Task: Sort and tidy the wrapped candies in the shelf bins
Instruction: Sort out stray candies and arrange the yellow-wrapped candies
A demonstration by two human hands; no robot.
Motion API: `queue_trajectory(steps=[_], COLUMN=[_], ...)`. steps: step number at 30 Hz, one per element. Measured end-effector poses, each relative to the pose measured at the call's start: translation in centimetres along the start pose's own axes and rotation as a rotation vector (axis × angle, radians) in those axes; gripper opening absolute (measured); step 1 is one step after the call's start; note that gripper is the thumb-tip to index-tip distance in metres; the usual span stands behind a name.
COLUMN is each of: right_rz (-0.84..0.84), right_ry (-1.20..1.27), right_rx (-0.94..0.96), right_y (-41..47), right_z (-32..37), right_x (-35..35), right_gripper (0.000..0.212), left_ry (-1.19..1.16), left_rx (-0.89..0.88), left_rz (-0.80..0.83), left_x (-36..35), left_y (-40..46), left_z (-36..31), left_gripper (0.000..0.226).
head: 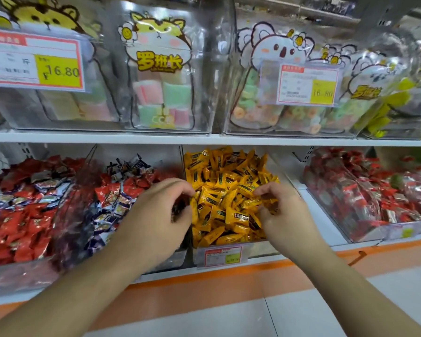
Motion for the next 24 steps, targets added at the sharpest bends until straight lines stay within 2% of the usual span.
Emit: queue_trajectory(steps=[3, 7, 10, 12, 15, 20, 24], right_rz=[-0.009, 0.006, 0.064, 0.151, 0.270, 0.217, 0.264], right_ry=[-0.057, -0.203, -0.255, -0.297, -0.334, -0.344, -0.336], right_rx=[0.057, 0.089, 0.157, 0.184, 0.249, 0.342, 0.360], right_y=[1.1, 4.8, 8.1, 9.7, 9.4, 7.3, 6.8], right_z=[0.7, 1.5, 1.4, 0.9, -0.1, -0.1, 0.3], right_x=[-0.2, -1.4, -3.3, -5.1, -7.0, -5.9, -5.5], right_gripper=[0.026, 0.030, 0.058, 0.067, 0.057, 0.049, 0.044], left_ry=[0.040, 0.165, 0.250, 0.328, 0.433, 0.472, 0.468], left_rx=[-0.066, -0.010, -0.066, -0.103, -0.141, -0.181, -0.180], left_rz=[0.031, 0.132, 0.131, 0.142, 0.203, 0.234, 0.268], left_x=[-1.8, -4.8, -6.3, -6.9, -7.8, -8.2, -8.3], left_y=[2.3, 6.7, 8.9, 9.4, 9.4, 9.5, 9.3], left_z=[-1.6, -2.2, -1.8, -1.6, -1.2, -0.8, -0.7], left_gripper=[0.034, 0.052, 0.053, 0.052, 0.058, 0.062, 0.061])
Point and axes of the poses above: each hand's wrist, its own y-axis towards the middle knuckle, its own x-axis out of the back of the hand, z = x × y, the point moved 5 cm from there along y, towards the middle knuckle, and after that the axes turned 6 degrees about -z, right-handed, at the moved point
